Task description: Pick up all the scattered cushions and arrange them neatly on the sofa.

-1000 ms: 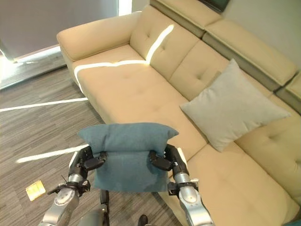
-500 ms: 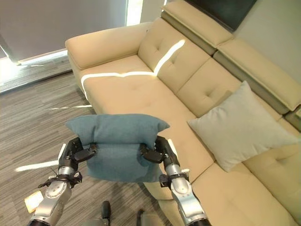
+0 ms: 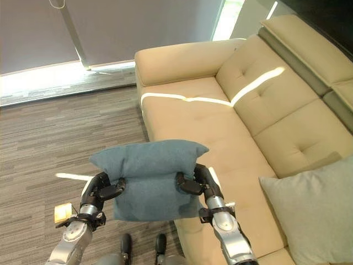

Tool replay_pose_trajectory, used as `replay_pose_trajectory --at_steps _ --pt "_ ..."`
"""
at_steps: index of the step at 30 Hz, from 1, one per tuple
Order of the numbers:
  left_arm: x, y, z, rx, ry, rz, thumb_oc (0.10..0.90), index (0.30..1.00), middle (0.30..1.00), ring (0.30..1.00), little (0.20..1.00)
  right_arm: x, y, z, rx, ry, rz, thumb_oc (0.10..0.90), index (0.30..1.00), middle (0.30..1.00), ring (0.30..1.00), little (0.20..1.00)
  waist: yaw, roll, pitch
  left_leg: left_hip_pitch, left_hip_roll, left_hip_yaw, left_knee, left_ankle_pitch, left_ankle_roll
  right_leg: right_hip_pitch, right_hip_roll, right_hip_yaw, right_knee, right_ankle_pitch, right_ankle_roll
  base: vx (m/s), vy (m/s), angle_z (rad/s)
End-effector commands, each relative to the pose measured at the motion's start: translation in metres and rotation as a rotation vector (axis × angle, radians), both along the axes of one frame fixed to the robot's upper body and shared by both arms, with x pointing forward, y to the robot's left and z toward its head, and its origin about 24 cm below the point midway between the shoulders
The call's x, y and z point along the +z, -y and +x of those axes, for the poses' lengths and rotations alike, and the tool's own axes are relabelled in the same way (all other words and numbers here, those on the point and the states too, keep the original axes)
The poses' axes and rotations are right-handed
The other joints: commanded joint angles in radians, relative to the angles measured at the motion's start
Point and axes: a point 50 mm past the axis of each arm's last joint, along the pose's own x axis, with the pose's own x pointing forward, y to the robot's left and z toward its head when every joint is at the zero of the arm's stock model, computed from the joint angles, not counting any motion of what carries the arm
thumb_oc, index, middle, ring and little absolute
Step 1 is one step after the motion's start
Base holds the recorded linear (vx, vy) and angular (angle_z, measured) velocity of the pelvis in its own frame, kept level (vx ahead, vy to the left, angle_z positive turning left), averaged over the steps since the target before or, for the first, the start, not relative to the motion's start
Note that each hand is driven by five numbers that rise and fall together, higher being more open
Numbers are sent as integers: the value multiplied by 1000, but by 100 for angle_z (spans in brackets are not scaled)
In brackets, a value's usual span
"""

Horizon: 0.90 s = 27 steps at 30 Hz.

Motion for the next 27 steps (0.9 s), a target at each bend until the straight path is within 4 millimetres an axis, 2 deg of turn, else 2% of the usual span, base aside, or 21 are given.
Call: replay_pose_trajectory --at_steps 1,3,5,7,8,10,12,16,17,18,20,23,25,26,27 --pt "52 -8 19 -19 281 16 400 300 300 300 300 67 -5 24 -15 373 125 400 300 300 300 300 5 -52 -127 -31 -9 40 -27 31 8 48 -12 61 37 -76 154 171 106 -2" --pt "52 -8 19 -14 282 11 400 300 300 300 300 68 -6 24 -14 375 127 400 300 300 300 300 9 -56 -124 -53 0 42 -13 36 4 60 -15 59 36 -82 154 180 125 -10" --pt "48 -9 15 -12 260 15 400 300 300 300 300 66 -8 24 -3 369 111 400 300 300 300 300 12 -41 -143 9 8 43 -73 54 8 82 -14 57 46 -101 159 321 248 -13" --pt "49 -11 14 -8 262 20 400 300 300 300 300 66 -14 25 15 368 118 400 300 300 300 300 19 -45 -142 15 3 42 -54 43 15 84 -32 70 83 -113 166 244 254 -8" --pt "51 -13 14 -3 269 28 400 300 300 300 300 69 -21 27 38 377 119 400 300 300 300 300 28 -49 -136 33 -5 51 -39 18 32 73 -55 86 151 -113 177 179 270 10" --pt "55 -17 18 2 279 57 400 300 300 300 300 73 -31 31 72 393 121 400 300 300 300 300 25 -47 -115 87 -23 65 -41 -12 68 2 -90 112 355 -22 222 214 335 -15" --pt "57 -18 19 -4 286 70 400 300 300 300 300 72 -32 30 70 394 124 400 300 300 300 300 13 -25 -114 124 -25 56 -61 -26 82 -52 -83 126 450 -6 216 243 262 -4" --pt "52 -18 17 -6 266 67 400 300 300 300 300 67 -30 28 77 369 128 400 300 300 300 300 -16 -13 -114 210 -59 24 -103 -62 86 -133 -26 91 334 -43 191 288 138 9" --pt "51 -18 17 -9 261 71 400 300 300 300 300 67 -30 28 75 366 139 400 300 300 300 300 -31 -19 -106 236 -80 4 -103 -79 88 -164 11 83 246 -29 192 304 74 -3" --pt "50 -19 18 -5 258 73 400 300 300 300 300 66 -29 28 79 363 145 400 300 300 300 300 -38 -24 -103 251 -93 -8 -104 -86 87 -186 24 83 215 -11 197 293 64 5" --pt "50 -18 19 -5 261 67 400 300 300 300 300 65 -28 28 78 357 148 400 300 300 300 300 -45 -28 -95 266 -108 -28 -93 -101 86 -191 26 65 188 11 202 199 26 22" --pt "49 -10 18 -29 265 46 400 300 300 300 300 62 -22 23 55 352 135 400 300 300 300 300 -56 -29 -111 292 -126 -44 -76 -136 87 -155 32 89 159 10 179 211 0 60" --pt "45 -6 15 -39 250 23 400 300 300 300 300 57 -13 19 26 332 118 400 300 300 300 300 -71 -23 -134 303 -114 -42 -28 -179 58 -121 22 77 145 2 163 275 -41 52" --pt "45 -6 15 -39 250 23 400 300 300 300 300 57 -13 19 26 332 118 400 300 300 300 300 -72 -22 -134 302 -113 -43 -24 -181 57 -120 22 75 144 2 163 213 -57 29" --pt "44 -5 14 -43 245 18 400 300 300 300 300 56 -10 18 17 329 115 400 300 300 300 300 -78 -20 -138 298 -108 -42 15 -175 41 -103 23 72 134 0 157 128 -45 12"
